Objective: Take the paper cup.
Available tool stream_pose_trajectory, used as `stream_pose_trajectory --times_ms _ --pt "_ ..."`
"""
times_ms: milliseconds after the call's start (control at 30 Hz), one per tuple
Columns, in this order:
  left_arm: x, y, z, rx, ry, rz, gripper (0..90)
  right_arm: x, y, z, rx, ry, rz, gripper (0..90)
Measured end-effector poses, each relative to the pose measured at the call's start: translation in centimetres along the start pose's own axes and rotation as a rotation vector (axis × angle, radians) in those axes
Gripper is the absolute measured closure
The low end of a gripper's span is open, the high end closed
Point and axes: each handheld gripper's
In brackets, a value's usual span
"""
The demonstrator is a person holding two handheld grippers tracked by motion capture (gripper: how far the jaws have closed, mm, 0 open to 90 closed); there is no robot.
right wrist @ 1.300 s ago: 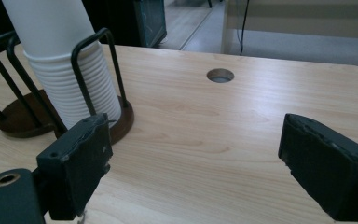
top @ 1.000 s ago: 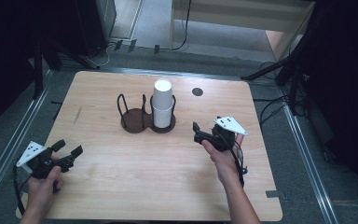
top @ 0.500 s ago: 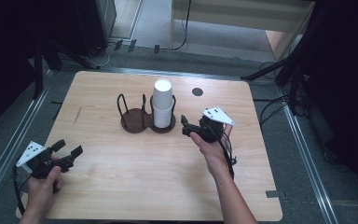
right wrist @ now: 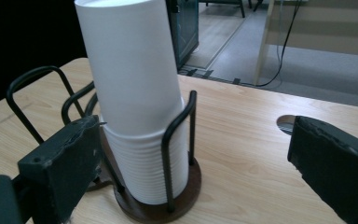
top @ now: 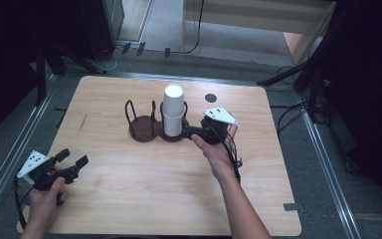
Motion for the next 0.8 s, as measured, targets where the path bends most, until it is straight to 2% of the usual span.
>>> stream_pose_trajectory --times_ms 433,800 --pt "0.0 0.1 0.0 -0.005 -0.003 -0.003 16.6 2.5 1.9 0.7 0.015 0.008 0.039 2.5" --pt "0.0 0.1 0.0 -0.007 -0.003 -0.004 16.6 4.5 2.6 1.4 0.017 0.012 0.025 2.7"
Point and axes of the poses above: each handheld gripper's, and its own axes: x roughly forward along the jaws, z roughly out of its top, y roughly to its left, and after that the axes turned 2 degrees about y, right-handed
